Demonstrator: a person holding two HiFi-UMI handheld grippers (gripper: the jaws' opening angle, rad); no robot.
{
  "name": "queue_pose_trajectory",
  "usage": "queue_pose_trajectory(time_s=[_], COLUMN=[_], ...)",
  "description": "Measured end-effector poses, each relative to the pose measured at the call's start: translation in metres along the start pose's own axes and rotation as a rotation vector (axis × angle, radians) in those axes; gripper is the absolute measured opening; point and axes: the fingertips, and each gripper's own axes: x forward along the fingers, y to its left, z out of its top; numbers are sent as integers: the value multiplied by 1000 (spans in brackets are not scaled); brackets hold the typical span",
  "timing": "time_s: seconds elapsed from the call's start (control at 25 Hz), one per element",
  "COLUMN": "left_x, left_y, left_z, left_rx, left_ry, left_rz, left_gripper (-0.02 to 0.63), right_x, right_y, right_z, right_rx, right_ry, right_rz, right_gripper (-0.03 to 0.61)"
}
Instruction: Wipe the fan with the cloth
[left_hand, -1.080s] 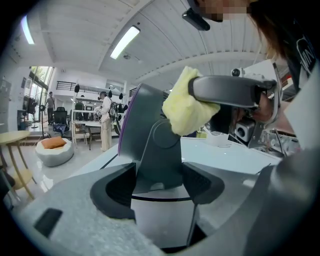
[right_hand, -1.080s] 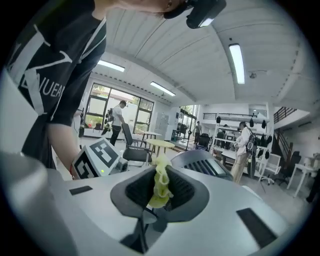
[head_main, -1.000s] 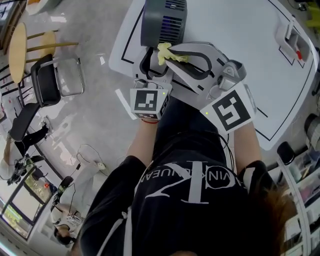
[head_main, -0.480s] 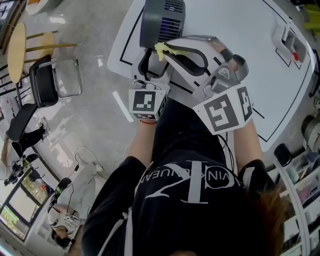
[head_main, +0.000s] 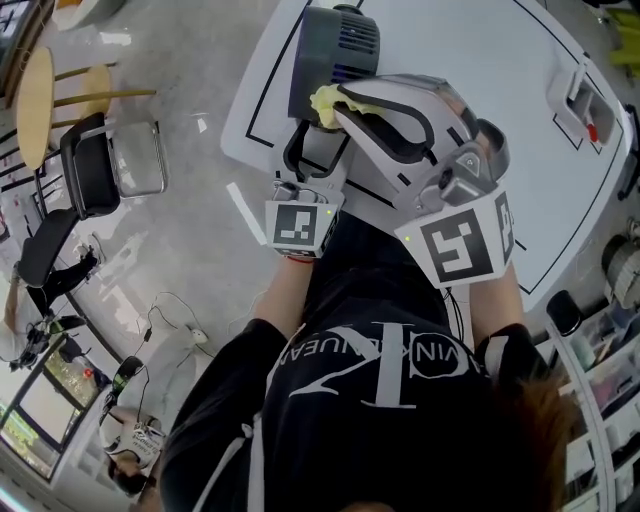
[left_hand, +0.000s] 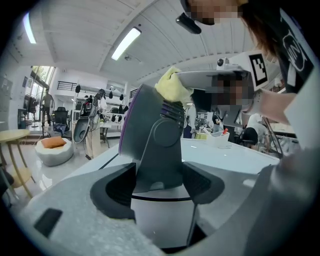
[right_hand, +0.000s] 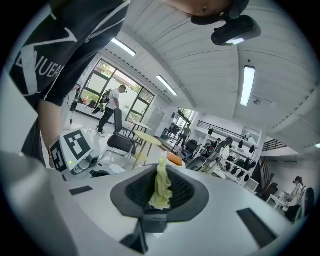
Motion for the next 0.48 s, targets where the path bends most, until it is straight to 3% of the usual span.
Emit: queue_pose_trajectory(time_s=[0.48], left_x=[-1], left_y=[-1], left_z=[-1], left_rx=[-8], left_ry=[12], left_rz=[-32], left_gripper=[288], right_x=[5], right_y=[-32], right_z=[1], right_rx=[34], right_ry=[-16], right_rz=[-42], right_gripper=[48])
